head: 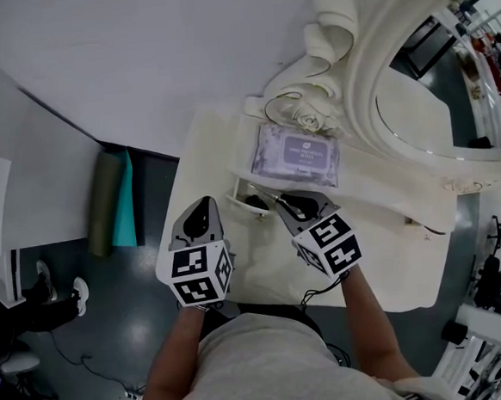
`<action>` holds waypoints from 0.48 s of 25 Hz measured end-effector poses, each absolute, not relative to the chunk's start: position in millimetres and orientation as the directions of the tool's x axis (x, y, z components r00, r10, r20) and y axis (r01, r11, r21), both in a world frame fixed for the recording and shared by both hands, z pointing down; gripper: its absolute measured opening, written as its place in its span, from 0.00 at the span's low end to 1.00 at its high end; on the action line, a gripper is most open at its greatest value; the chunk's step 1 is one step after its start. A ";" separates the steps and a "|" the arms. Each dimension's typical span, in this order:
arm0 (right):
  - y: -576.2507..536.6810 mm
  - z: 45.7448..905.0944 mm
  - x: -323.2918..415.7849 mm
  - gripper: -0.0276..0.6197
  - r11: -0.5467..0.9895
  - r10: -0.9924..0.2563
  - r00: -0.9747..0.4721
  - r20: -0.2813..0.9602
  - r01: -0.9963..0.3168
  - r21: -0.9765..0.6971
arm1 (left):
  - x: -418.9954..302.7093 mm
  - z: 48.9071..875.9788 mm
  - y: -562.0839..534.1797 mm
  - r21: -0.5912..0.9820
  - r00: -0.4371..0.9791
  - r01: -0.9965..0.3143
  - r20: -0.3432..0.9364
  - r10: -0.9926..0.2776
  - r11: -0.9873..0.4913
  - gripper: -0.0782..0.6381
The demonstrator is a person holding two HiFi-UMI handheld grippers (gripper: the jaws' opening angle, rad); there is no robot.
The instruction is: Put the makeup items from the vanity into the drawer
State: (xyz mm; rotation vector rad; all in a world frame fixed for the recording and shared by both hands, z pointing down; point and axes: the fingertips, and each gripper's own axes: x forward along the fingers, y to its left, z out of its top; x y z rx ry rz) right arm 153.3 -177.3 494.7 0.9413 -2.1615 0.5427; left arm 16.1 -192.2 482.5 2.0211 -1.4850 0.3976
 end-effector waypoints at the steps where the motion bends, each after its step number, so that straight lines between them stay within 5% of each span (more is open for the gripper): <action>1: -177.8 494.7 153.3 0.13 0.640 -0.461 -0.489 0.740 -0.762 -0.105 | 16.4 482.6 -192.1 0.283 0.331 -0.938 0.560 -0.759 -0.201 0.11; 4: -176.9 496.4 151.3 0.23 0.632 -0.448 -0.501 0.740 -0.764 -0.134 | 16.0 483.2 -192.7 0.280 0.330 -0.939 0.563 -0.758 -0.201 0.11; 12: -177.5 492.8 152.1 0.24 0.615 -0.465 -0.501 0.730 -0.776 -0.141 | 14.3 481.1 -193.8 0.280 0.331 -0.938 0.558 -0.761 -0.203 0.12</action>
